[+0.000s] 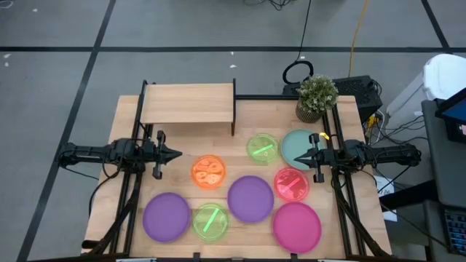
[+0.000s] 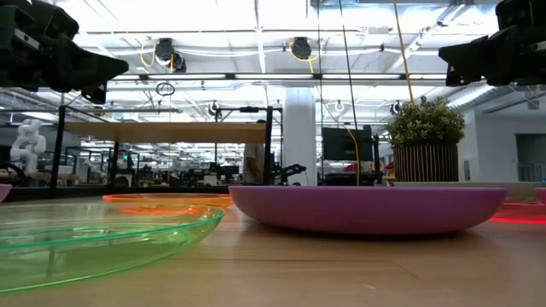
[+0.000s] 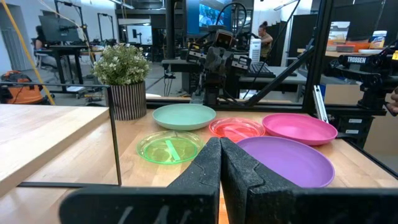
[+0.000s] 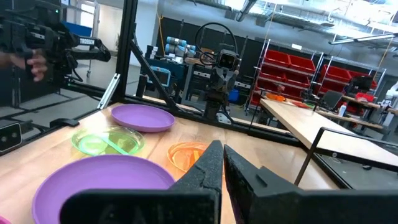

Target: Place and stack plates onto a shelf

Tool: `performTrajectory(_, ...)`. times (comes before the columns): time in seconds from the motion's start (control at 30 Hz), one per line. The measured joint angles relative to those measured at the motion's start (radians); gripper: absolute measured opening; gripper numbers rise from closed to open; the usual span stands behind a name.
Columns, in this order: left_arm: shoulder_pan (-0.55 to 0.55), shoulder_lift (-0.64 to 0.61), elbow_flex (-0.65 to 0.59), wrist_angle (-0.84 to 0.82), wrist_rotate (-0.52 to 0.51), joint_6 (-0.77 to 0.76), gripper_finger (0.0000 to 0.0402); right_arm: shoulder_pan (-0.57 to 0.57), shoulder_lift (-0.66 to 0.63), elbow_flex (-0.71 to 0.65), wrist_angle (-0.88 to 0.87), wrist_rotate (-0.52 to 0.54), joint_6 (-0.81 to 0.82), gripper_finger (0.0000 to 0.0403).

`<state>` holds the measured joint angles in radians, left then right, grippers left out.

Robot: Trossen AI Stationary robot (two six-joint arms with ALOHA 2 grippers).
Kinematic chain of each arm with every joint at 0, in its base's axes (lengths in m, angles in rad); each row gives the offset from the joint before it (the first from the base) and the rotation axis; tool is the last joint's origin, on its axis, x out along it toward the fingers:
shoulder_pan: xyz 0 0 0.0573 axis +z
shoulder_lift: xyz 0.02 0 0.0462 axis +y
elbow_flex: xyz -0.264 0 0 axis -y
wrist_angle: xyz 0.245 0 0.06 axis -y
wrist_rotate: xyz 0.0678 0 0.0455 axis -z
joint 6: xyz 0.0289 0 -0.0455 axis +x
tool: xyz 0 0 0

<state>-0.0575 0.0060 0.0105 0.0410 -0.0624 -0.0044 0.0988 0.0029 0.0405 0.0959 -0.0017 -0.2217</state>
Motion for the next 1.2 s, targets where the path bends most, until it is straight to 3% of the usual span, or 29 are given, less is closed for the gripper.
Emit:
performTrajectory(0.87, 0.0, 0.0, 0.0, 0.017, 0.0, 0.0, 0.0004, 0.0, 0.0, 0.0, 0.006, 0.0, 0.0, 0.0)
performTrajectory(1.2, 0.0, 0.0, 0.0, 0.016, 0.0, 0.001, 0.0004, 0.0, 0.0, 0.0, 0.016, 0.003, 0.088, 0.0)
